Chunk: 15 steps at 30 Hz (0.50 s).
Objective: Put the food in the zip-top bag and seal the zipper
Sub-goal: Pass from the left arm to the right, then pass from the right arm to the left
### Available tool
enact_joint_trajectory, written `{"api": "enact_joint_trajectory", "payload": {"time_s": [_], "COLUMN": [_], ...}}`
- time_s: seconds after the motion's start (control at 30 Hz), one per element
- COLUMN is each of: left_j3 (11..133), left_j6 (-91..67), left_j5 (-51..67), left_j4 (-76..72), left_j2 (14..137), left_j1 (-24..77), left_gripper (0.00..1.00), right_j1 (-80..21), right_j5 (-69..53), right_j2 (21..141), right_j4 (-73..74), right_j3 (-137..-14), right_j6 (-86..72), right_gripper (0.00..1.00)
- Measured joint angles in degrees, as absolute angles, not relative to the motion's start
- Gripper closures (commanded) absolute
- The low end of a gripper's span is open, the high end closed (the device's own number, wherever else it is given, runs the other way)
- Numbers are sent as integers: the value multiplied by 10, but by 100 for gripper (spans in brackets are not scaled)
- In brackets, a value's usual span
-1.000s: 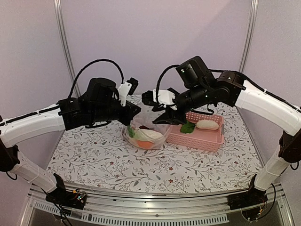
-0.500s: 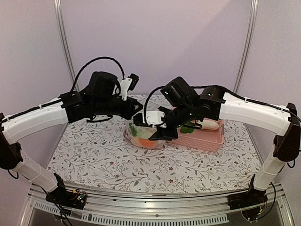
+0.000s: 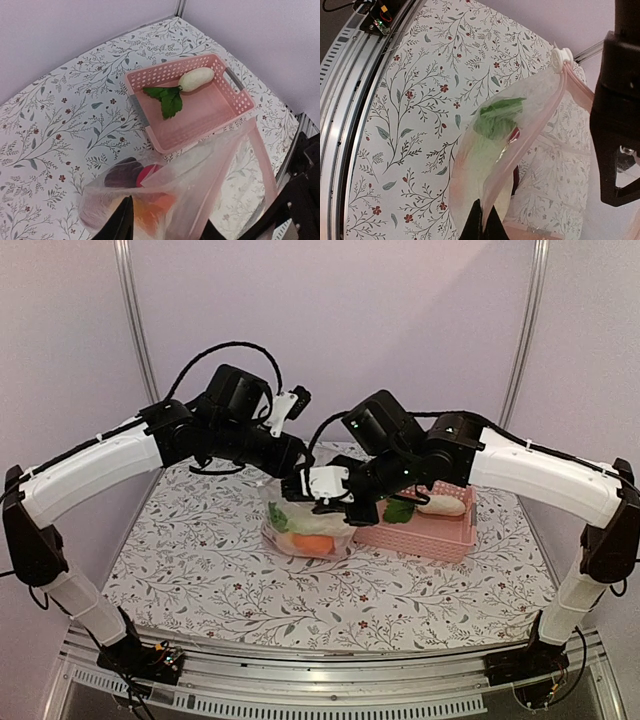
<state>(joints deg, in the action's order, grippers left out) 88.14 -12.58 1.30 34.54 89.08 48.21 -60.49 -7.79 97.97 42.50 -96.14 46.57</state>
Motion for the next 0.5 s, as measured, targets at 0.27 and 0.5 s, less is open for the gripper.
{"api": "enact_joint_trajectory", "payload": {"time_s": [0.27,0.5], "left_j3": [978,990], "left_j6": [-58,-29], "left_j5": [1,-19], "left_j4": [449,467], "left_j2": [955,955], "left_j1": [481,481], "left_gripper": [73,87], "right_j1": [-605,-605], "right_j5": [-72,-74], "right_j2": [979,979], "right_j4": [443,464], "right_j3": [-989,-1001], "right_j6": [492,503], "right_gripper": [100,99]}}
